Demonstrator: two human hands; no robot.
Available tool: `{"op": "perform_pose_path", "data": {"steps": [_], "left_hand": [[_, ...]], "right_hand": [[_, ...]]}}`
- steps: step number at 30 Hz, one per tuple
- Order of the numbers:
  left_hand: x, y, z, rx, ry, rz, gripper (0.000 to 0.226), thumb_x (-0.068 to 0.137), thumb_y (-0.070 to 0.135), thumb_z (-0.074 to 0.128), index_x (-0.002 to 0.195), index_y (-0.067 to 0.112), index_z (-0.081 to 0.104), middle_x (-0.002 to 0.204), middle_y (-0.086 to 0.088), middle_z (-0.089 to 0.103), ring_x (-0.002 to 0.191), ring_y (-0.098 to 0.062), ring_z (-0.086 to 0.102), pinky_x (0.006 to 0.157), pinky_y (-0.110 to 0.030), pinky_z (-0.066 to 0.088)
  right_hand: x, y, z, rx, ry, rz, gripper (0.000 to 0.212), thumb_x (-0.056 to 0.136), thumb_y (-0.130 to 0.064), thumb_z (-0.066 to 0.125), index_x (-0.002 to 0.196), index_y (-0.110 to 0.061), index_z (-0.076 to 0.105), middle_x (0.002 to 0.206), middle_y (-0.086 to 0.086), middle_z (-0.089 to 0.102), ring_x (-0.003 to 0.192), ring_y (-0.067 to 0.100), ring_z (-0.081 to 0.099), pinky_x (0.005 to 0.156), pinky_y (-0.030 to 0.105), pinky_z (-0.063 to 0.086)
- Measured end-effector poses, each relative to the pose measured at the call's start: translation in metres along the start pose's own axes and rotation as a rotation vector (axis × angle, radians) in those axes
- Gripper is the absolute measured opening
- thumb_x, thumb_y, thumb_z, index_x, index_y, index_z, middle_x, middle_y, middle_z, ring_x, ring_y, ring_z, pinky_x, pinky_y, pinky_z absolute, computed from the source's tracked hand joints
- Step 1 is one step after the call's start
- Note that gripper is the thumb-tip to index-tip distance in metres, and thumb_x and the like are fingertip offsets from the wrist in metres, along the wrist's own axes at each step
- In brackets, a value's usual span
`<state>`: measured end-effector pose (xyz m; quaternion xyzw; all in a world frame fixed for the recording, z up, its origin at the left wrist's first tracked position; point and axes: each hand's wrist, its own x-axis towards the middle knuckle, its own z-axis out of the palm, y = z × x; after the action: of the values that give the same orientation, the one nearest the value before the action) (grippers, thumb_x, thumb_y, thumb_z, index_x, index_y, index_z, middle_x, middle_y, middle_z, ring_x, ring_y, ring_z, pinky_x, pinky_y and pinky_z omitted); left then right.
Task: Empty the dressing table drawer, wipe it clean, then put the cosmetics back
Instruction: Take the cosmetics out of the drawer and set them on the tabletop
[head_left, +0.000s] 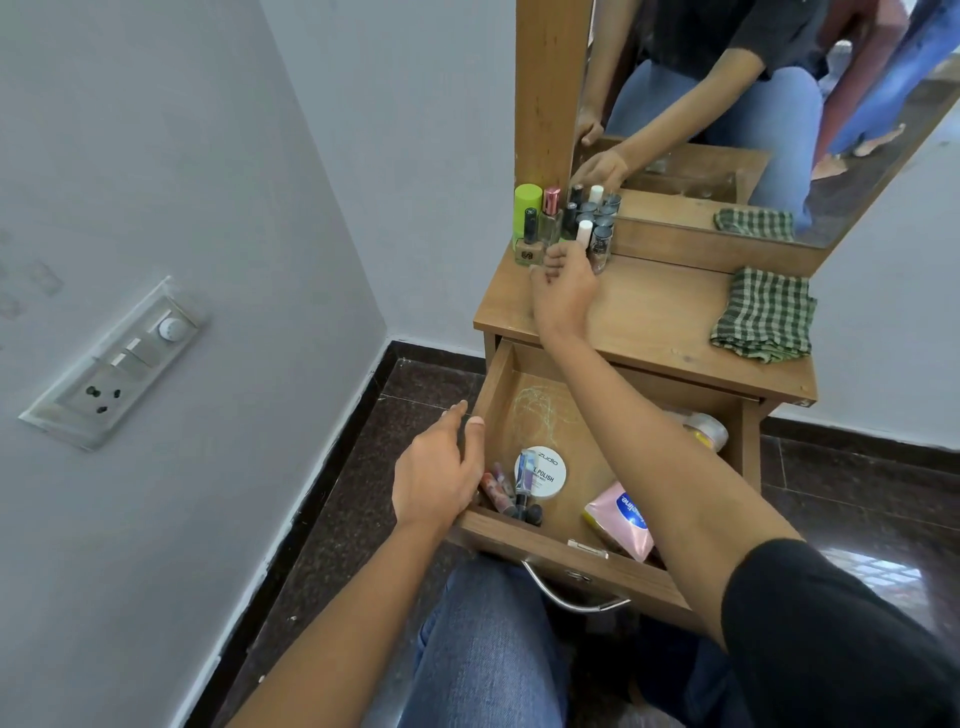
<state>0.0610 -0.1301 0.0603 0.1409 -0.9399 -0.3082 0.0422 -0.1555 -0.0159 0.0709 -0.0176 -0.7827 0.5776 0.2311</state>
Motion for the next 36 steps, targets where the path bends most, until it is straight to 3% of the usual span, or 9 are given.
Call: {"op": "perform_pose_path", "data": {"steps": [6,9,11,15,20,26,29,32,36], "left_hand": [[0.0,0.0,-0.001,0.005,0.005,-0.004,0.047,0.099,0.046,0.034,0.138,0.026,0.051,0.119,0.0,0.068,0.108,-0.021,0.063,0.089,-0.037,0.049],[-0.001,0.001,-0.002,0.003,0.011,0.005,0.047,0.099,0.046,0.035,0.138,0.025,0.052,0.124,0.001,0.066,0.11,-0.021,0.063,0.09,-0.036,0.048],[-0.001,0.002,-0.002,0.006,0.017,0.009,0.047,0.1,0.045,0.035,0.138,0.025,0.053,0.127,0.001,0.064,0.111,-0.02,0.062,0.089,-0.035,0.048],[-0.002,0.002,-0.003,-0.002,0.019,0.013,0.047,0.1,0.045,0.035,0.138,0.024,0.053,0.128,0.001,0.064,0.112,-0.021,0.062,0.089,-0.035,0.048],[-0.002,0.002,-0.002,-0.007,0.024,0.021,0.047,0.1,0.046,0.035,0.137,0.024,0.053,0.123,0.0,0.066,0.108,-0.019,0.064,0.088,-0.035,0.049],[-0.002,0.002,-0.002,-0.003,0.022,0.018,0.046,0.1,0.044,0.035,0.138,0.025,0.053,0.126,0.002,0.064,0.112,-0.018,0.061,0.088,-0.032,0.047],[-0.002,0.001,-0.002,0.001,0.022,0.021,0.046,0.1,0.045,0.034,0.138,0.025,0.052,0.124,0.003,0.066,0.109,-0.017,0.063,0.087,-0.033,0.048],[-0.002,0.0,-0.001,-0.007,0.025,0.015,0.047,0.1,0.046,0.034,0.137,0.025,0.053,0.12,0.003,0.068,0.106,-0.017,0.064,0.087,-0.035,0.049],[-0.001,0.001,-0.001,-0.006,0.024,0.01,0.046,0.1,0.046,0.034,0.137,0.026,0.053,0.122,0.004,0.067,0.107,-0.016,0.064,0.086,-0.033,0.048]], "right_hand": [[-0.066,0.007,-0.057,0.009,-0.451,-0.339,0.011,0.085,-0.002,0.063,0.085,-0.013,0.061,0.083,-0.005,0.061,0.073,0.012,0.058,0.063,0.021,0.046],[-0.083,0.027,-0.087,-0.219,-0.944,-0.542,0.022,0.083,0.001,0.062,0.097,-0.014,0.069,0.099,-0.007,0.065,0.095,0.009,0.059,0.092,0.025,0.043],[-0.092,0.037,-0.098,-0.372,-1.167,-0.632,0.035,0.08,0.004,0.06,0.107,-0.016,0.069,0.113,-0.004,0.066,0.112,0.012,0.053,0.108,0.021,0.024],[-0.11,0.047,-0.102,-0.579,-1.325,-0.738,0.05,0.081,0.003,0.055,0.122,-0.025,0.062,0.126,-0.005,0.06,0.119,0.014,0.045,0.103,0.027,0.035],[-0.112,0.05,-0.098,-0.635,-1.218,-0.857,0.027,0.083,-0.001,0.06,0.105,-0.014,0.068,0.104,0.003,0.066,0.101,0.022,0.054,0.081,0.041,0.052],[-0.087,0.047,-0.112,-0.518,-0.629,-0.97,0.019,0.085,-0.013,0.06,0.101,-0.008,0.069,0.1,0.007,0.068,0.091,0.025,0.06,0.081,0.032,0.05],[-0.067,0.026,-0.111,-0.329,-0.396,-0.696,0.018,0.088,-0.009,0.056,0.101,-0.002,0.066,0.098,0.012,0.065,0.089,0.026,0.06,0.079,0.031,0.05],[-0.043,0.007,-0.091,-0.229,-0.274,-0.375,0.016,0.085,-0.007,0.066,0.101,-0.006,0.066,0.095,0.007,0.065,0.085,0.017,0.061,0.074,0.01,0.047],[-0.018,-0.006,-0.057,-0.203,-0.219,-0.125,0.02,0.084,-0.005,0.067,0.101,-0.014,0.066,0.092,-0.002,0.065,0.083,0.008,0.059,0.074,0.018,0.049]]}}
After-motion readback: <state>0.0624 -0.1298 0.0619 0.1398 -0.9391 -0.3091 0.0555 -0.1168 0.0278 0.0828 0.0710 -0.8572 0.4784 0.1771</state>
